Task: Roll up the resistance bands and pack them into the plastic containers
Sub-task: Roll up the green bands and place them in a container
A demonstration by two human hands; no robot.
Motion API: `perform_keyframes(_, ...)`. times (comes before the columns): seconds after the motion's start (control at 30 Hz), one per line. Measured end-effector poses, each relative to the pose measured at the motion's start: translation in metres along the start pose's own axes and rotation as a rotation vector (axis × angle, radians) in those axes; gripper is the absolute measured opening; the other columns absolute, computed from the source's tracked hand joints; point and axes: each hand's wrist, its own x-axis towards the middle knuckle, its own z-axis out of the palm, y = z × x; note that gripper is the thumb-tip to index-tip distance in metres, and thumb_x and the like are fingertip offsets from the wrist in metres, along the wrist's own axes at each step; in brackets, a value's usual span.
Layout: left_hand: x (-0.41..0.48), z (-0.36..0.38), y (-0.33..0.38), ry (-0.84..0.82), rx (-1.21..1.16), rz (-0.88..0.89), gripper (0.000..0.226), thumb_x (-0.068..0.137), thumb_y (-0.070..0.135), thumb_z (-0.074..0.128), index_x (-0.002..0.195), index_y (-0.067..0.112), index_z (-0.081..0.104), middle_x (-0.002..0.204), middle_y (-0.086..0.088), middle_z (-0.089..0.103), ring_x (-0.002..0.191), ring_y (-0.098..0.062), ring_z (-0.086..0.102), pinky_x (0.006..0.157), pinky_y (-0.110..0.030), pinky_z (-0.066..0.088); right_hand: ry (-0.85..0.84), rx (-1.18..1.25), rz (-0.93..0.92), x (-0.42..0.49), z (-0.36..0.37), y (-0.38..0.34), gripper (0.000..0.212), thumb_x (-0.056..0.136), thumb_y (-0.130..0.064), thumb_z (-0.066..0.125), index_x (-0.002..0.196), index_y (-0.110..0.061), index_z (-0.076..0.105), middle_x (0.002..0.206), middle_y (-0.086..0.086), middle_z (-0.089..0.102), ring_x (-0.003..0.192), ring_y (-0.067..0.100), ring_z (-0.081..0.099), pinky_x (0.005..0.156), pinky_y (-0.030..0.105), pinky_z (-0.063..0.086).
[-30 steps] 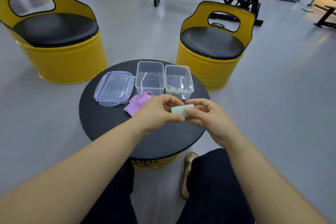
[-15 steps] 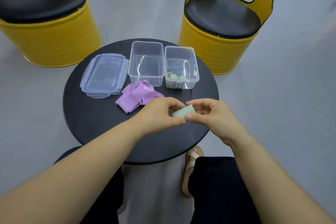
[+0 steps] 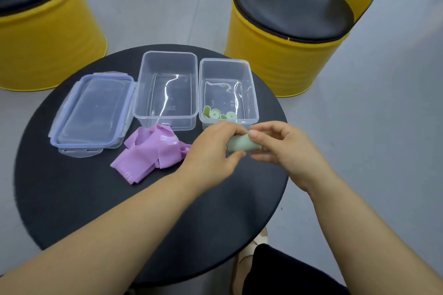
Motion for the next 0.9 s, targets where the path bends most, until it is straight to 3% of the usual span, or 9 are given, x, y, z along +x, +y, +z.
perform_keyframes(0.1, 0.011, 0.01, -0.013, 0.014, -0.017, -0.005, 0.029, 0.074, 0.005, 0.07, 0.102, 0.011, 0.064, 0.092, 0.011, 0.056, 0.087, -0.003, 0.047, 0.08, -0.007, 0.033, 0.021, -0.001, 0.005, 0.017, -0.002, 0.006, 0.01, 0.083, -0.01, 0.068, 0.093, -0.009, 0.068, 0.09, 0.009, 0.068, 0.073, 0.009, 0.068, 0.068, 0.023, 0.058)
perform_keyframes(0.23, 0.021, 0.015, -0.028, -0.017, -0.022, 0.008, 0.029, 0.07, 0.022, 0.067, 0.098, 0.018, 0.066, 0.093, 0.008, 0.061, 0.087, -0.001, 0.047, 0.079, -0.013, 0.036, 0.033, -0.046, -0.006, 0.033, -0.004, 0.014, 0.011, 0.081, -0.007, 0.07, 0.09, -0.013, 0.07, 0.093, 0.01, 0.069, 0.079, 0.013, 0.07, 0.069, 0.022, 0.058)
perform_keyframes(0.37, 0.03, 0.01, -0.034, -0.097, -0.348, -0.217, 0.016, 0.083, 0.019, 0.068, 0.088, 0.034, 0.065, 0.103, 0.0, 0.066, 0.089, -0.005, 0.06, 0.082, -0.019, 0.049, 0.037, -0.09, -0.038, 0.043, -0.007, 0.019, 0.016, 0.078, -0.006, 0.072, 0.084, -0.021, 0.07, 0.093, 0.01, 0.069, 0.086, 0.019, 0.071, 0.075, 0.027, 0.059)
perform_keyframes(0.43, 0.035, 0.009, -0.036, -0.114, -0.476, -0.327, 0.017, 0.086, 0.013, 0.066, 0.086, 0.03, 0.068, 0.102, -0.004, 0.07, 0.085, -0.011, 0.064, 0.083, -0.025, 0.051, 0.035, -0.103, -0.052, 0.048, -0.008, 0.021, 0.018, 0.077, -0.006, 0.073, 0.083, -0.022, 0.071, 0.092, 0.011, 0.07, 0.087, 0.021, 0.071, 0.076, 0.029, 0.059)
perform_keyframes(0.57, 0.043, 0.012, -0.039, -0.097, -0.685, -0.435, 0.015, 0.082, 0.006, 0.067, 0.085, 0.021, 0.071, 0.092, -0.005, 0.072, 0.08, -0.007, 0.064, 0.071, -0.014, 0.052, 0.017, -0.081, -0.065, 0.057, -0.011, 0.023, 0.019, 0.076, -0.006, 0.073, 0.084, -0.022, 0.07, 0.093, 0.012, 0.071, 0.091, 0.024, 0.07, 0.081, 0.031, 0.058)
perform_keyframes(0.7, 0.053, 0.016, -0.041, -0.069, -0.746, -0.469, 0.017, 0.084, 0.006, 0.065, 0.082, 0.022, 0.07, 0.091, -0.002, 0.071, 0.084, -0.009, 0.065, 0.08, -0.025, 0.056, -0.098, -0.183, -0.148, 0.064, -0.02, 0.021, 0.032, 0.071, -0.005, 0.077, 0.094, -0.026, 0.066, 0.095, 0.0, 0.073, 0.093, 0.012, 0.068, 0.085, 0.026, 0.055)
perform_keyframes(0.8, 0.062, 0.017, -0.041, -0.084, -0.758, -0.462, 0.018, 0.086, 0.008, 0.064, 0.081, 0.024, 0.071, 0.087, 0.005, 0.072, 0.086, -0.011, 0.068, 0.08, -0.026, 0.057, -0.06, -0.374, -0.25, 0.074, -0.027, 0.017, 0.033, 0.071, -0.011, 0.078, 0.094, -0.031, 0.065, 0.096, -0.005, 0.071, 0.094, 0.009, 0.066, 0.09, 0.029, 0.052)
perform_keyframes(0.9, 0.079, 0.015, -0.051, -0.061, -0.531, -0.407, 0.014, 0.09, 0.02, 0.061, 0.088, 0.031, 0.07, 0.092, 0.008, 0.071, 0.091, -0.012, 0.065, 0.086, -0.021, 0.05, -0.028, -0.501, -0.316, 0.089, -0.034, 0.009, 0.031, 0.072, -0.013, 0.078, 0.093, -0.03, 0.063, 0.098, -0.002, 0.068, 0.087, 0.004, 0.064, 0.086, 0.015, 0.05)
